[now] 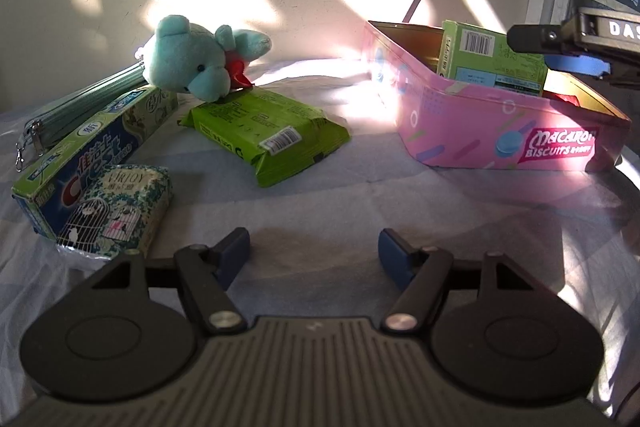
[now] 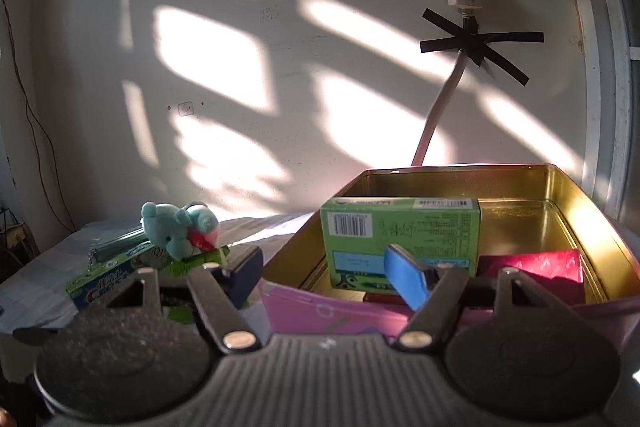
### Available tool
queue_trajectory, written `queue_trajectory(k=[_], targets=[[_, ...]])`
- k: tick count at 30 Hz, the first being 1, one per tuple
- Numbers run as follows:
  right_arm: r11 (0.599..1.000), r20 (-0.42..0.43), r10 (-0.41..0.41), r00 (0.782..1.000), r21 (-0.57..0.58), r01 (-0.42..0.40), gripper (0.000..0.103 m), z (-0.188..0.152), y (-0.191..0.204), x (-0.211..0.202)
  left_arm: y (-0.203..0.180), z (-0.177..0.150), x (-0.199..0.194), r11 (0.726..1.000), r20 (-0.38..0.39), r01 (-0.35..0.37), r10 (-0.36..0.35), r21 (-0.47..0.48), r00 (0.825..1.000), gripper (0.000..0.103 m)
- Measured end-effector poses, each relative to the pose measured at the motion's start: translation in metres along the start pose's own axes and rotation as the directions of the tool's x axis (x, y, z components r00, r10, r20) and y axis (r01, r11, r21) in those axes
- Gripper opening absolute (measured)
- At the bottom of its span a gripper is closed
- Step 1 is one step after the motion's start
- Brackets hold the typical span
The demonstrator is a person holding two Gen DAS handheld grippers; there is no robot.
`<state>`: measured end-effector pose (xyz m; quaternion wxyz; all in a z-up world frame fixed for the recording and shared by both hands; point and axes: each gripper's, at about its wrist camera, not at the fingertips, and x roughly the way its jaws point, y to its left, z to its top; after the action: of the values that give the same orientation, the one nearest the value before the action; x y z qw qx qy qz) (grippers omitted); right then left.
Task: Organize objects
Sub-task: 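Grasp the patterned tissue pack with the right gripper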
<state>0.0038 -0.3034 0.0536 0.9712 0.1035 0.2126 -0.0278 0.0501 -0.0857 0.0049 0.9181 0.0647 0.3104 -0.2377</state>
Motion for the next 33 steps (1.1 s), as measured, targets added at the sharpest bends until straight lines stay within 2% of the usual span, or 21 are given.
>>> queue_trajectory(k=[2, 4, 7, 9, 12, 15, 19, 24, 30, 31, 33], targets=[[0.997, -0.074, 0.017, 0.997, 0.077, -0.011, 0.068, 0.009, -0.019, 0.026, 0.002, 0.0, 0.0, 1.0, 0.002, -0.002, 0.002, -0.005, 1.0, 0.073], [0.993, -0.109, -0.002, 0.994, 0.116, 0.015, 0.067, 0.013, -0.032, 0.045, 0.003, 0.0, 0.0, 1.0, 0.004, -0.001, 0.001, -0.01, 1.0, 0.073], [0.988, -0.113, -0.079, 0.99, 0.125, 0.093, 0.067, 0.014, -0.044, 0.064, 0.003, 0.001, 0.001, 1.0, 0.005, -0.002, 0.002, -0.009, 1.0, 0.073], [0.982, -0.103, -0.097, 0.99, 0.154, 0.112, 0.067, 0.014, -0.049, 0.067, 0.004, 0.001, 0.001, 1.0, 0.005, 0.0, 0.0, -0.008, 1.0, 0.073], [0.982, -0.077, -0.039, 0.996, 0.183, 0.053, 0.067, 0.011, -0.042, 0.057, 0.007, 0.001, 0.0, 1.0, 0.002, -0.009, 0.009, -0.011, 1.0, 0.073], [0.991, -0.037, 0.025, 0.999, 0.129, -0.02, 0.067, 0.004, -0.015, 0.04, 0.015, 0.001, -0.004, 0.999, -0.003, -0.013, 0.013, -0.036, 1.0, 0.073], [0.99, -0.018, 0.133, 0.991, 0.05, -0.132, 0.067, -0.005, 0.027, 0.027, 0.035, -0.005, -0.017, 0.997, 0.009, -0.032, 0.033, -0.072, 0.999, 0.073], [0.967, -0.1, 0.249, 0.963, -0.032, -0.253, 0.067, -0.026, 0.082, 0.037, 0.077, -0.024, -0.037, 0.989, 0.01, -0.058, 0.06, -0.135, 0.998, 0.073], [0.926, -0.23, 0.341, 0.912, -0.085, -0.368, 0.067, -0.051, 0.137, 0.061, 0.118, -0.031, -0.059, 0.968, 0.034, -0.115, 0.126, -0.222, 0.991, 0.073], [0.92, -0.237, 0.355, 0.904, -0.084, -0.383, 0.067, -0.051, 0.143, 0.064, 0.124, -0.031, -0.059, 0.962, 0.032, -0.114, 0.126, -0.25, 0.991, 0.073], [0.91, -0.248, 0.377, 0.893, -0.079, -0.406, 0.067, -0.05, 0.157, 0.072, 0.141, -0.03, -0.061, 0.935, 0.044, -0.056, 0.076, -0.35, 0.996, 0.073]])
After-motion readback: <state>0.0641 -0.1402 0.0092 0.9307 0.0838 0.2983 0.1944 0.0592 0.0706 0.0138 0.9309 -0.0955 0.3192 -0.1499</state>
